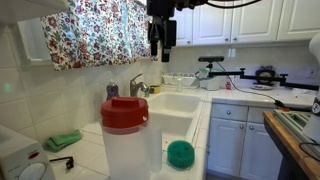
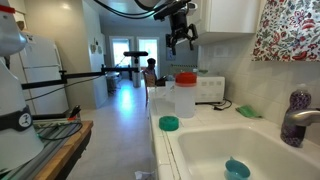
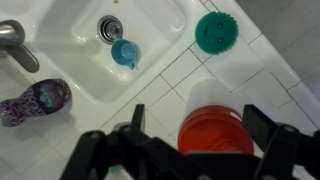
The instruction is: Remove the red lid from the clear jug.
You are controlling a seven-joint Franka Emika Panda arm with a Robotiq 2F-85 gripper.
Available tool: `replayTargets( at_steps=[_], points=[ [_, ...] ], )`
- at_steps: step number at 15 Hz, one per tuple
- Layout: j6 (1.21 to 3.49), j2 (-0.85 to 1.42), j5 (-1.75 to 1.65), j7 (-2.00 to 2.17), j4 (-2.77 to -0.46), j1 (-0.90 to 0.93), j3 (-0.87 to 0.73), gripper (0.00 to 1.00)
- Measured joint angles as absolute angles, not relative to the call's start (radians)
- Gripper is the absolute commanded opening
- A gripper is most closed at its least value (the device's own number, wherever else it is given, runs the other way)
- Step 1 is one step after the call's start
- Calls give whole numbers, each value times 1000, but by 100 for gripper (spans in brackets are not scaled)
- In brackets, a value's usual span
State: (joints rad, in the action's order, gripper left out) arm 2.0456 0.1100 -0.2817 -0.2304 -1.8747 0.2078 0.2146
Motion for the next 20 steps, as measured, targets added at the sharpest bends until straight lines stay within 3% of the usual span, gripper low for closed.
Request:
replayTargets(
  at_steps=[10,20],
  points=[
    [2050,145,-263,-228,-1860,222,223,100],
    [2265,225,-150,12,-1872,232,218,100]
  ],
)
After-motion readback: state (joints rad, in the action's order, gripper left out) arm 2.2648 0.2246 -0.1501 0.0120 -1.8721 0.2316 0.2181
